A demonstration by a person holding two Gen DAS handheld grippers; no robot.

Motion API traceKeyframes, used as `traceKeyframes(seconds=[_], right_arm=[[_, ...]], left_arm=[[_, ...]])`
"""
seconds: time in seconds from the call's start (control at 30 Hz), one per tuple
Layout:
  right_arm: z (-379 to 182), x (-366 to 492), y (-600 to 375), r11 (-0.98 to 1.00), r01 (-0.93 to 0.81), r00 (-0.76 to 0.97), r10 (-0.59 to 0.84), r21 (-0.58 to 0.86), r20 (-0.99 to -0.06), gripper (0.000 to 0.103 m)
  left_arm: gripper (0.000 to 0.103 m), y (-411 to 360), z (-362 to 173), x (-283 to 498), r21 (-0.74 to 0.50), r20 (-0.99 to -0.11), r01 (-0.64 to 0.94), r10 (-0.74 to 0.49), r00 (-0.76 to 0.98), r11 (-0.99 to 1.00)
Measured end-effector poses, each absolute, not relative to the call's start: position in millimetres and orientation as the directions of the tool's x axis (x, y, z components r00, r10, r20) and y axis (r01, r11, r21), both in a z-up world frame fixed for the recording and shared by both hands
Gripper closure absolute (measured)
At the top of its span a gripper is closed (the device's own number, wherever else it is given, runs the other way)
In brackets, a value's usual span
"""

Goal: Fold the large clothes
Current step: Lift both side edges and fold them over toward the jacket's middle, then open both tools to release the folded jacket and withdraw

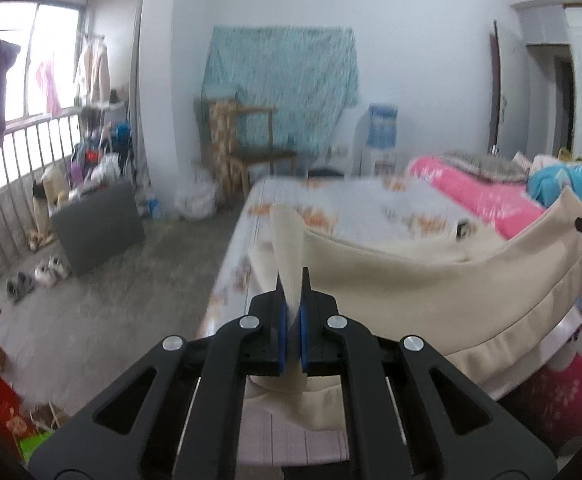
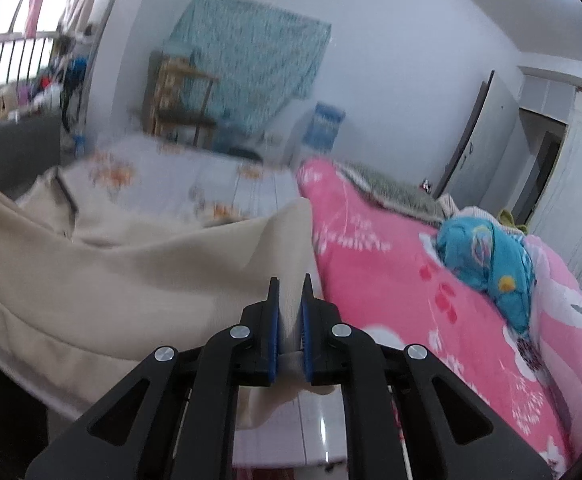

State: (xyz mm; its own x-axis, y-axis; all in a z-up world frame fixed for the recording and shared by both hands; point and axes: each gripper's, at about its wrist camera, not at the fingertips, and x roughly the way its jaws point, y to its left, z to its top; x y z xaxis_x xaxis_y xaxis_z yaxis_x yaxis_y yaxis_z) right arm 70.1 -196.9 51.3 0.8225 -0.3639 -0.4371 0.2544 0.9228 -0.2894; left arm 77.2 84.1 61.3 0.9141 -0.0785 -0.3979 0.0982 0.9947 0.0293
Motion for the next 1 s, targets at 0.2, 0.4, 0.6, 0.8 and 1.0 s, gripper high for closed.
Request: traceKeyframes(seconds=[0.2, 0.4, 0.6, 0.8, 1.0], right_arm=[[88.3, 126.5, -223.3, 0.945, 0.251, 0.871, -0.314, -0.208, -0.377, 0.094], [66.0, 227.5, -257.0, 0.973, 0.206, 0.846, -0.231, -0.105, -0.481, 0.094], [-17.1, 318.9, -295.6, 0.981, 0.195, 0.672, -0.128, 0.008, -0.729, 0.083], [-13.3, 271.4, -325.3, 0.963, 0.256, 0.689, -0.124, 0.08, -0.714, 0.074], [-19.7, 205.8, -301.3, 0.982, 0.061, 0.67, 0.091, 0.177, -0.737, 0.074]], left_arm=[[0.099, 91.4, 100.3, 140.3, 0.002, -0.351, 0.11, -0.102, 0.931, 0.994], [0.098, 89.9, 72.5, 257.8, 0.029, -0.485, 0.093, -0.067, 0.872, 0.995], [0.087, 93.7, -17.2, 353.7, 0.091, -0.751, 0.024, 0.053, 0.658, 0.996], [0.08, 116.5, -0.1, 322.5, -0.015, -0.703, 0.013, -0.019, 0.71, 1.0], [0.078, 107.3, -4.3, 271.6, -0.184, -0.721, 0.172, -0.252, 0.646, 0.968]])
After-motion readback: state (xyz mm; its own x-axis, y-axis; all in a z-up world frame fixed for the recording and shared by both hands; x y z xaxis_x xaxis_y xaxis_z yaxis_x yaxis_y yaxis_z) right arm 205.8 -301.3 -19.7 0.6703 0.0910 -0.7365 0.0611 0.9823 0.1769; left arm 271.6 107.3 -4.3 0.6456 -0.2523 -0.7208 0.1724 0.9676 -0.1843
